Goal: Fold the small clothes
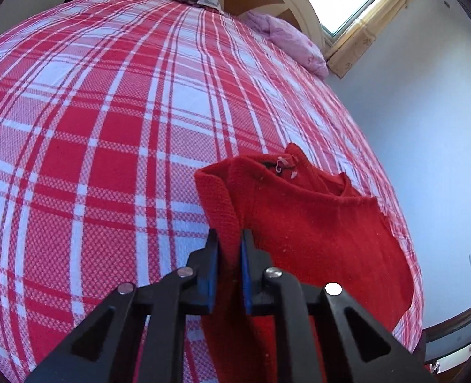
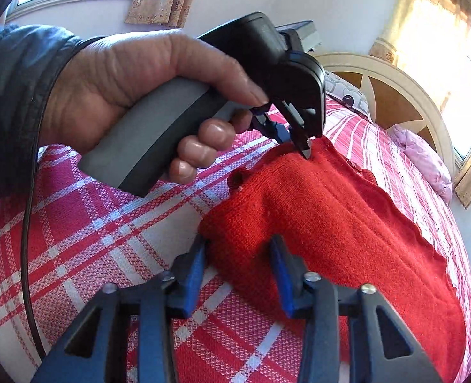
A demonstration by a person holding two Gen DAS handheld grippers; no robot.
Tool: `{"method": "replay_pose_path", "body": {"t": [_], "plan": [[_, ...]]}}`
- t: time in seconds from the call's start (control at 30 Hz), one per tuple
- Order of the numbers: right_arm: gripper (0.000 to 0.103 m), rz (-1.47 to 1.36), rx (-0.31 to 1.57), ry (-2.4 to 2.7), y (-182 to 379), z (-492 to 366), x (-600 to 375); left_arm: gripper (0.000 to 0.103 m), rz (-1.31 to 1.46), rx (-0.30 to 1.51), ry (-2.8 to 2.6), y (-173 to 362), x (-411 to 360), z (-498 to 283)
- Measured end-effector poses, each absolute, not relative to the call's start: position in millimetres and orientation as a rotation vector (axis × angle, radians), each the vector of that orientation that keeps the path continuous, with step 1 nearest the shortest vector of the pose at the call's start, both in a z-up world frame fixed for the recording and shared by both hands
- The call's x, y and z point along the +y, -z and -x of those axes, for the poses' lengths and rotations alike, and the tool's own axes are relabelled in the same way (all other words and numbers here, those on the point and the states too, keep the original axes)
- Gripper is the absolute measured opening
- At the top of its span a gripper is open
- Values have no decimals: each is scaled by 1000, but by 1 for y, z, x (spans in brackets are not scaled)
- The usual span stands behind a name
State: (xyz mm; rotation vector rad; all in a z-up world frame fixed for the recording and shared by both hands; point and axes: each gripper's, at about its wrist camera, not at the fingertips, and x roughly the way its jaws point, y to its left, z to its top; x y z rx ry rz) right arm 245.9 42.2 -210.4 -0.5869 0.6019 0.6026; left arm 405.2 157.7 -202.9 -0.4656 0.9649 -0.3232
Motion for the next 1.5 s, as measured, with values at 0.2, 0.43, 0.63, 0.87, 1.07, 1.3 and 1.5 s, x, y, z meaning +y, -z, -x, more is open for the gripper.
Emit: {"method": "replay_pose_path", "body": {"t": [0.2,0.43,0.63,0.87,1.07,1.3,1.5], "plan": [[23,550,604,-618,205,-251,35,11,514,961,315,198,162,-400],[20,328,636,-676,179,-262,-2,11,576,921,343,172,158,-395],[19,150,601,-676,144,-266,-51,10,583,873,404,134,127,-403],[19,9,540,-604,114,-268,-114,10,544,819,495,89,70,-412],[19,-64,530,-527,108,-276,-164,10,520,824,544,80,24,-426],[19,-177,545,-454,117,-277,-217,10,464,851,609,74,-38,-443],[19,-309,621,-392,144,-278,-267,10,402,924,648,99,-95,-454]]}}
